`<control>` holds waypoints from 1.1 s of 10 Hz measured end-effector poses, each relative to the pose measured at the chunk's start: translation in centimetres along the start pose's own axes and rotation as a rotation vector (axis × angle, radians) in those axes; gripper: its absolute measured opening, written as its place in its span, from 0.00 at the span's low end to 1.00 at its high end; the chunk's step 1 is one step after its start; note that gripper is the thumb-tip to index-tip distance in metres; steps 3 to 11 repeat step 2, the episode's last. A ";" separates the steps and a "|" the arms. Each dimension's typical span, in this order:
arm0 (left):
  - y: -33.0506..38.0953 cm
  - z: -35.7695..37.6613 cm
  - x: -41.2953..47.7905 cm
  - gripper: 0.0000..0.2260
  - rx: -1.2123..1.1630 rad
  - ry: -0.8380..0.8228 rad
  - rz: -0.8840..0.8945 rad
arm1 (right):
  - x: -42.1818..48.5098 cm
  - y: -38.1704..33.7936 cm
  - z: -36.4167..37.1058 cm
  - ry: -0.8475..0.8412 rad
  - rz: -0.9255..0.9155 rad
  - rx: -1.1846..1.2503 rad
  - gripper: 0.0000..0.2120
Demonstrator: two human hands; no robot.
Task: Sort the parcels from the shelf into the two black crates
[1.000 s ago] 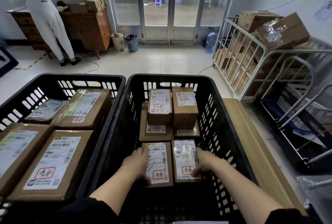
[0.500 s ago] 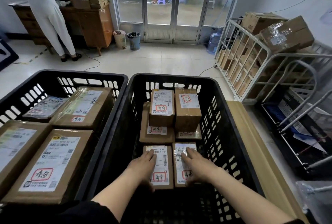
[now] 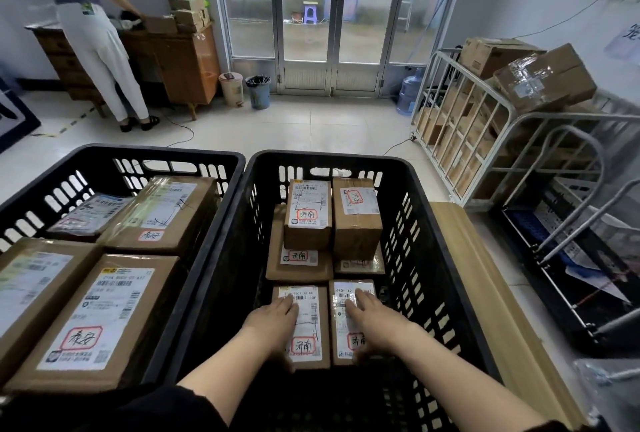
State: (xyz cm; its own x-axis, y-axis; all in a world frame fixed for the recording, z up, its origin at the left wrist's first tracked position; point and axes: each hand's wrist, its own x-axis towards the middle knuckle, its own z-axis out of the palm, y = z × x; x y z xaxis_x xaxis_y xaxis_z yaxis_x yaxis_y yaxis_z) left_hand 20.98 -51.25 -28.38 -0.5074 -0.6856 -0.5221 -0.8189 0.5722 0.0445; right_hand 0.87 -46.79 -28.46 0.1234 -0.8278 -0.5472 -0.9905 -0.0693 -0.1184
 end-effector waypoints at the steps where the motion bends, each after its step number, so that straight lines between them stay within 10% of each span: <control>1: 0.2 -0.8 -0.5 0.44 -0.058 0.061 -0.005 | -0.7 -0.1 -0.6 0.049 0.001 0.000 0.47; 11: 0.2 -1.4 -1.1 0.39 -0.113 0.127 -0.036 | -1.5 -0.2 -1.3 0.102 -0.019 0.030 0.44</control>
